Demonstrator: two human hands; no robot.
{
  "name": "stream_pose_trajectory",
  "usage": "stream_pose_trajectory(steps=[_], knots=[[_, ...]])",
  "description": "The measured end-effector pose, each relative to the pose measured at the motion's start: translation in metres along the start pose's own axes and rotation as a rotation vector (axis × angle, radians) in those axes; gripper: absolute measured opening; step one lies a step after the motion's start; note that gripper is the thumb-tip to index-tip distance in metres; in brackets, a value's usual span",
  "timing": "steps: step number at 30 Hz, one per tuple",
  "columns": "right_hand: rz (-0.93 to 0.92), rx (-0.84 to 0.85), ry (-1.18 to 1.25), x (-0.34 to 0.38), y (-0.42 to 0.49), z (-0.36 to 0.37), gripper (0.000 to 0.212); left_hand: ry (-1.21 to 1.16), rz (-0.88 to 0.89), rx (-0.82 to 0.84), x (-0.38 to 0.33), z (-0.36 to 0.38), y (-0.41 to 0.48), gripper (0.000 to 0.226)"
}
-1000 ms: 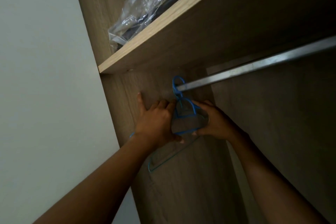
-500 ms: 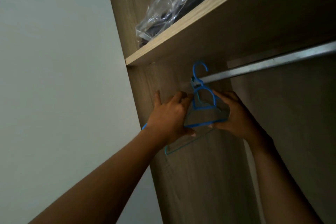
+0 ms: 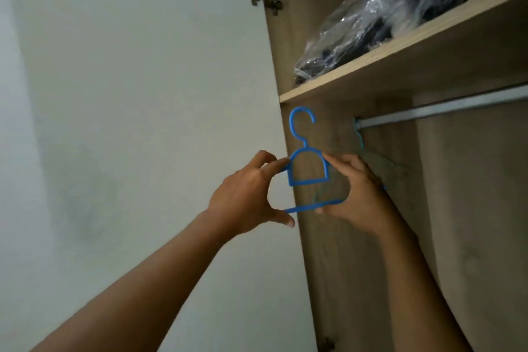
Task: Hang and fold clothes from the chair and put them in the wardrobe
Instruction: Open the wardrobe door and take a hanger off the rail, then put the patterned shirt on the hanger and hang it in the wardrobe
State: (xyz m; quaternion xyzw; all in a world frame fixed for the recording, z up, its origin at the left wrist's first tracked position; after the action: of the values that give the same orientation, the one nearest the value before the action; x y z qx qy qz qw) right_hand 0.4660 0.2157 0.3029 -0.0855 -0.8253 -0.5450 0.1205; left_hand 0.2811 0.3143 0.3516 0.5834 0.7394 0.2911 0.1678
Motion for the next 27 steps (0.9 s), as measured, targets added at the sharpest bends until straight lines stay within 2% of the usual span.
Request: stream_pose_trajectory(steps=[4, 8, 18, 23, 27], knots=[[-0.067, 0.137, -0.019, 0.088, -0.028, 0.020, 0.111, 0.070, -0.206, 0.002, 0.022, -0.050, -0.095, 0.108], [-0.209, 0.239, 0.024, 0.187, -0.055, 0.043, 0.112, 0.099, -0.390, -0.020, 0.043, -0.106, -0.196, 0.104], [-0.439, 0.449, 0.124, 0.406, -0.129, 0.122, 0.111, 0.353, -0.733, 0.023, 0.077, -0.223, -0.408, 0.099], [-0.544, 0.547, 0.174, 0.484, -0.157, 0.181, 0.109, 0.429, -0.846, 0.047, 0.107, -0.252, -0.484, 0.096], [-0.626, 0.579, 0.170, 0.518, -0.173, 0.241, 0.106, 0.423, -0.905, 0.051, 0.150, -0.245, -0.527, 0.095]])
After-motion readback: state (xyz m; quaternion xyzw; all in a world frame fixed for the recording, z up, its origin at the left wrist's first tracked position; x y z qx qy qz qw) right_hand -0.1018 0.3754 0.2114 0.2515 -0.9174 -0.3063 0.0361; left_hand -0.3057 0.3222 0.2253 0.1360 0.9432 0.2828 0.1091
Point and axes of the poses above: each hand's wrist, its own y-axis towards the middle knuckle, its own z-axis out of the palm, x = y × z, the point moved 7 cm from there along y, towards the middle knuckle, and after that the axes turned 4 degrees about -y, right-handed, at the moved point
